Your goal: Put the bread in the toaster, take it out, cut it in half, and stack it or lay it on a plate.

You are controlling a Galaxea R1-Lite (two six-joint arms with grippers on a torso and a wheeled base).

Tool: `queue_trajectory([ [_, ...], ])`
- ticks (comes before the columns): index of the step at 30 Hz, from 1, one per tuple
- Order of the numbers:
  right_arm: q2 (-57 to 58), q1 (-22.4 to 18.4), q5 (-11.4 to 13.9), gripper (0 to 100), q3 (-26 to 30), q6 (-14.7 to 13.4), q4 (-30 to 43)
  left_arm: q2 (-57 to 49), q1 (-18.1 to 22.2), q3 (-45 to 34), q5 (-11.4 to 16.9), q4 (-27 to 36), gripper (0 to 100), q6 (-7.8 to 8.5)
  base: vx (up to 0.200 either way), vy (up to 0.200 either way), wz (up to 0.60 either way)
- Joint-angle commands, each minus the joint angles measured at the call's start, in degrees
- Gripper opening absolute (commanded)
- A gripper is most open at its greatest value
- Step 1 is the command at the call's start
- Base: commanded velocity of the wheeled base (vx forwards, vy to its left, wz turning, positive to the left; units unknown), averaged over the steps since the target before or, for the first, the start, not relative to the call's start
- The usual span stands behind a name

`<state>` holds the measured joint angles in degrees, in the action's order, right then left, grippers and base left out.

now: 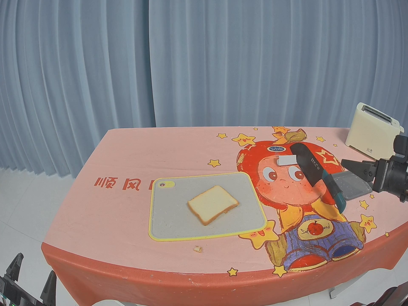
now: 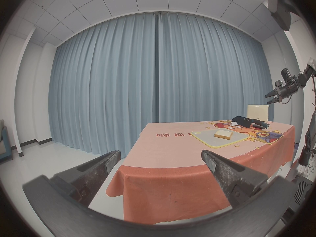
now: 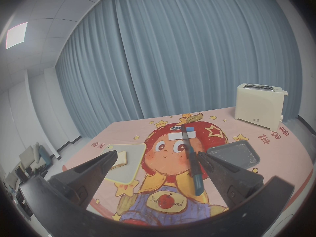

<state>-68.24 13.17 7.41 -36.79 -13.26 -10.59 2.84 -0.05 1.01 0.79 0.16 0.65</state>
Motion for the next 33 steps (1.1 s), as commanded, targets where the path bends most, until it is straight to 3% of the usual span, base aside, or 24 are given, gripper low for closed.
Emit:
queue_trajectory([
  [1,-3.9,-4.7,0.8,100,0.1,1.0,-2.6,0.1,0.0,-0.9,0.0,0.0,100,-0.03,0.000,0.000,0.00],
  [7,-7.4,-6.8,2.3,100,-0.1,1.2,-8.4,0.1,0.0,-0.9,0.0,0.0,100,-0.03,0.000,0.000,0.00],
  [12,-12.0,-7.5,2.4,100,-4.3,0.9,-8.8,0.1,0.0,-0.9,0.0,0.0,100,-0.03,0.000,0.000,0.00],
  [18,-13.1,-8.9,5.1,100,-2.3,1.3,-8.7,0.1,0.0,-0.9,0.0,0.0,100,-0.03,0.000,0.000,0.00],
  [33,-15.3,-9.8,5.2,100,-0.8,1.8,-8.8,0.1,0.0,-0.9,-0.1,0.0,100,-0.03,0.000,0.000,0.00],
])
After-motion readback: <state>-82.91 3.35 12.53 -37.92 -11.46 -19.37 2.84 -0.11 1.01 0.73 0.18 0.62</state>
